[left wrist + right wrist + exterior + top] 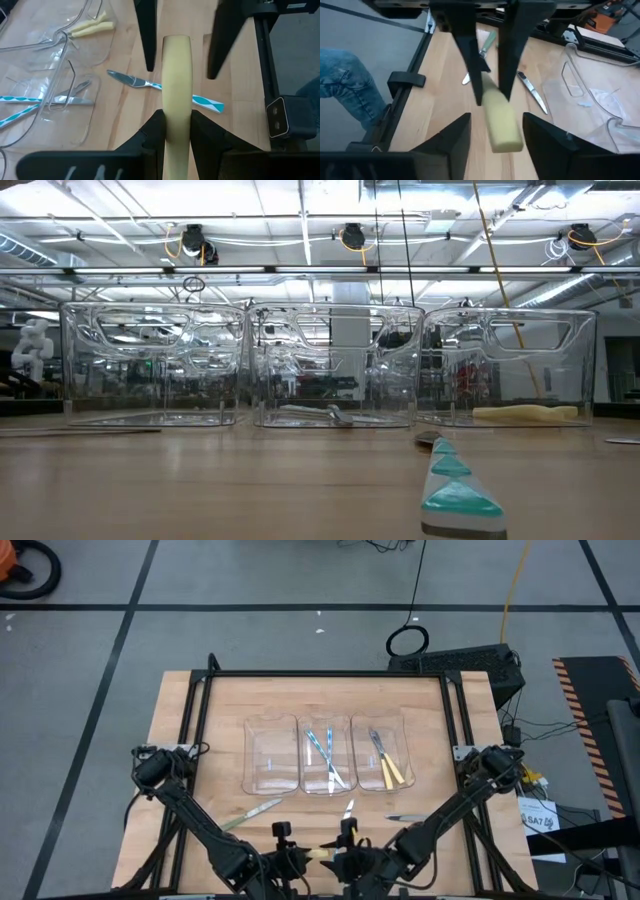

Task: Sort silverware by color (type)
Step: Put the yellow knife into the right transparent bin

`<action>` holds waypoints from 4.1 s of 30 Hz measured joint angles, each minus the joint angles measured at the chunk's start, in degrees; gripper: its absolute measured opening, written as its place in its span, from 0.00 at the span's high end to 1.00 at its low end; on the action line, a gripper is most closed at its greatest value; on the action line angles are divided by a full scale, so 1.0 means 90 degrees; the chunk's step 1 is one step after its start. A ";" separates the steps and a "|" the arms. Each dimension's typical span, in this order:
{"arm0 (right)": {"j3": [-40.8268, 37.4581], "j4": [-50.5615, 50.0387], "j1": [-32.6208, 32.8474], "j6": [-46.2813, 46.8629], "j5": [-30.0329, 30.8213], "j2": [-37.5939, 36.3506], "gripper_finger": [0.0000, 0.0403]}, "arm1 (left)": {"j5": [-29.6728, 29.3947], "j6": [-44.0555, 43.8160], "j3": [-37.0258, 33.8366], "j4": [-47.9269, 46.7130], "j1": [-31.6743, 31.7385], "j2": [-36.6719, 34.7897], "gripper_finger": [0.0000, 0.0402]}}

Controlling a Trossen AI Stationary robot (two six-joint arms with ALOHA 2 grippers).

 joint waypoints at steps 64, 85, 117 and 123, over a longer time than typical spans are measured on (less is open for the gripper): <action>-0.0002 -0.1576 0.1135 0.0639 0.2545 -0.1266 0.82 | -0.1387 -0.0675 0.0906 -0.0872 -0.0882 -0.0010 0.35; -0.0002 -0.5420 0.0526 0.2638 0.2663 -0.2916 0.82 | -0.1268 -0.0697 0.0906 -0.0878 -0.0658 -0.0010 0.35; -0.0092 -0.8824 -0.1425 0.4495 0.0813 -0.2611 0.82 | -0.0851 -0.1199 0.0882 -0.0869 -0.0546 0.0374 0.35; -0.0520 -0.8812 -0.1533 0.4601 0.0591 -0.2565 0.82 | -0.0850 -0.1146 0.0882 -0.0869 -0.0549 0.0372 0.35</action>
